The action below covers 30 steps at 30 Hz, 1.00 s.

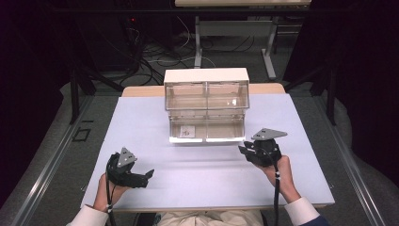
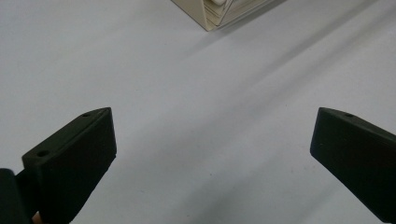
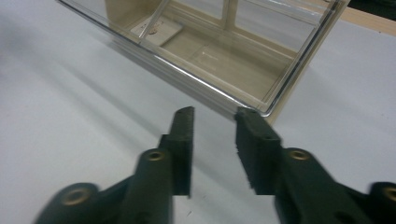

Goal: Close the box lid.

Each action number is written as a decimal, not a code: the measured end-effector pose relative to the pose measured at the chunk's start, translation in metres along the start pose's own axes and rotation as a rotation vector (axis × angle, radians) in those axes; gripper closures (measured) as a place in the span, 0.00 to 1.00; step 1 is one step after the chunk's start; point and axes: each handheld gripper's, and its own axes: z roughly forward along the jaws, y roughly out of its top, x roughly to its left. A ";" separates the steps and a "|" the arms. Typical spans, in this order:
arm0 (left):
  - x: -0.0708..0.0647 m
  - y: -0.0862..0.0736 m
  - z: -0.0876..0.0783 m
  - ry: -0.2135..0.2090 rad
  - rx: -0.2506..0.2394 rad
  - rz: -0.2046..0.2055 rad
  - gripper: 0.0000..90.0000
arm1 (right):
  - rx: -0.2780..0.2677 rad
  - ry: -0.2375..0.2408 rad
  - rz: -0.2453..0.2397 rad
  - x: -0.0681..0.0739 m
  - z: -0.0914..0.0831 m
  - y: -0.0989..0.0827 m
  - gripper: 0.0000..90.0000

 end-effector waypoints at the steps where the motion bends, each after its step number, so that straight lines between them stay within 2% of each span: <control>1: 0.000 0.000 -0.001 -0.003 0.010 0.008 0.00 | -0.002 0.010 -0.007 0.000 -0.001 -0.001 0.64; 5: -0.002 0.000 -0.002 -0.003 0.019 0.022 0.00 | 0.000 0.007 -0.009 0.001 -0.006 -0.007 0.44; 6: -0.003 -0.001 -0.002 -0.002 0.008 0.011 0.00 | 0.007 0.010 -0.011 0.002 -0.007 -0.008 0.40; 7: -0.003 -0.001 -0.002 -0.006 0.008 0.011 0.00 | 0.008 0.021 -0.025 0.001 -0.008 -0.009 0.37; 13: -0.003 -0.002 -0.003 -0.006 0.011 0.022 0.00 | 0.031 0.035 -0.029 0.004 -0.014 -0.020 0.19; 18: -0.004 -0.002 -0.003 -0.002 0.002 0.014 0.00 | 0.043 0.042 -0.030 0.003 -0.020 -0.028 0.13; 23: -0.004 -0.003 -0.004 -0.003 0.005 0.020 0.00 | 0.015 0.035 -0.030 0.000 -0.027 -0.036 0.07; 28: -0.004 -0.003 -0.003 -0.004 0.003 0.017 0.00 | 0.018 0.034 -0.022 -0.004 -0.036 -0.045 0.05; 29: -0.004 -0.003 -0.003 -0.004 0.003 0.016 0.00 | 0.035 0.033 -0.019 -0.005 -0.039 -0.046 0.05; 30: -0.004 -0.003 -0.003 -0.003 0.004 0.017 0.00 | 0.021 0.029 -0.018 -0.005 -0.039 -0.049 0.04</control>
